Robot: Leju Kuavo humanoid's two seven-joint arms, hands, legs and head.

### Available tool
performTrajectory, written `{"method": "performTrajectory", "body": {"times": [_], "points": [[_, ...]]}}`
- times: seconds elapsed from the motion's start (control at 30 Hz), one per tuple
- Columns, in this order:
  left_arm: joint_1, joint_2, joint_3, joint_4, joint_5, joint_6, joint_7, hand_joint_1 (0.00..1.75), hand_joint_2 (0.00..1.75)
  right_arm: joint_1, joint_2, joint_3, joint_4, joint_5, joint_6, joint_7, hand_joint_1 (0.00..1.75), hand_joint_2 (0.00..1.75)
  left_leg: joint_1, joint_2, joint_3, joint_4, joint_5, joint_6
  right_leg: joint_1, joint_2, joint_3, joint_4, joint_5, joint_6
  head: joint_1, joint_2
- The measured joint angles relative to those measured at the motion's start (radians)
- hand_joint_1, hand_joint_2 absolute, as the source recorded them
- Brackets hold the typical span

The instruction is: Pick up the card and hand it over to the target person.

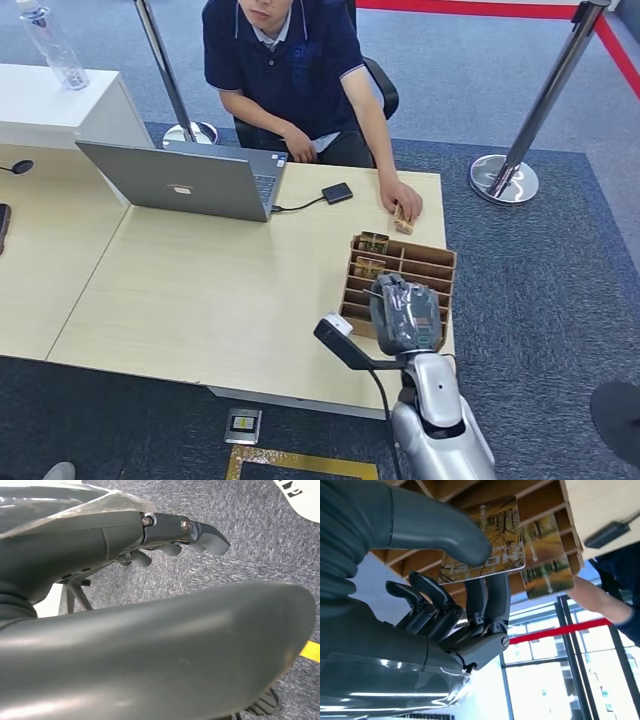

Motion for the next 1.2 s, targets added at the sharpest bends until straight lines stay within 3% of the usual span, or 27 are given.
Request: {"method": "performTrajectory", "body": {"times": [0.1,0.23,0.43,0.57,0.7,1.0,1.2], "points": [[-0.002,-0.003,0.003,0.0,0.003,0.002,-0.004,0.0,0.0,-0.033,-0.007,0.022,-0.06,-0.017,0.019,-0.014,1.75,1.75,0.0,0.001,-0.001,0.0,0.0,0.0,0.0,0.001,-0.001,0.001,0.0,0.0,0.0,0.0],[-0.005,-0.006,0.006,0.001,0.007,0.003,-0.011,0.0,0.0,-0.132,0.007,0.032,-0.023,-0.06,0.026,-0.03,1.75,1.75,0.0,0.002,0.0,0.0,0.0,0.0,0.0,0.002,-0.001,0.001,0.001,0.0,0.0,0.0],[-0.009,-0.011,0.01,0.002,0.013,0.005,-0.011,0.0,0.0,-0.337,0.072,0.025,0.211,-0.129,0.017,-0.059,1.75,1.75,0.0,0.005,0.001,0.0,0.001,0.0,0.0,0.004,-0.001,0.001,0.002,0.0,0.0,0.0],[-0.01,-0.013,0.01,0.003,0.013,0.006,-0.012,0.0,0.0,-0.397,0.101,0.021,0.306,-0.132,0.006,-0.055,1.75,1.75,0.0,0.004,0.001,0.0,0.001,0.0,0.0,0.004,0.0,0.001,0.002,-0.001,0.0,0.0],[-0.011,-0.019,0.002,0.004,0.005,0.007,-0.011,0.0,0.0,-0.523,0.153,-0.008,0.494,-0.155,-0.012,-0.047,1.75,1.75,0.0,0.005,0.001,0.0,0.001,0.0,0.0,0.005,-0.001,0.002,0.002,-0.001,0.0,0.0],[-0.013,-0.024,0.001,0.005,0.003,0.015,0.01,0.0,0.0,-0.65,0.203,-0.051,0.727,-0.148,-0.061,-0.024,1.75,1.75,0.0,0.002,0.001,0.0,0.001,0.0,0.0,0.002,0.0,0.002,0.001,-0.001,0.0,0.0],[-0.012,-0.015,-0.008,0.005,-0.005,0.007,0.013,0.0,0.0,-0.651,0.209,-0.06,0.762,-0.132,-0.078,-0.009,1.75,1.75,0.0,0.001,0.001,0.0,0.001,0.0,0.0,0.001,0.0,0.001,0.001,-0.001,0.0,0.0]]}}
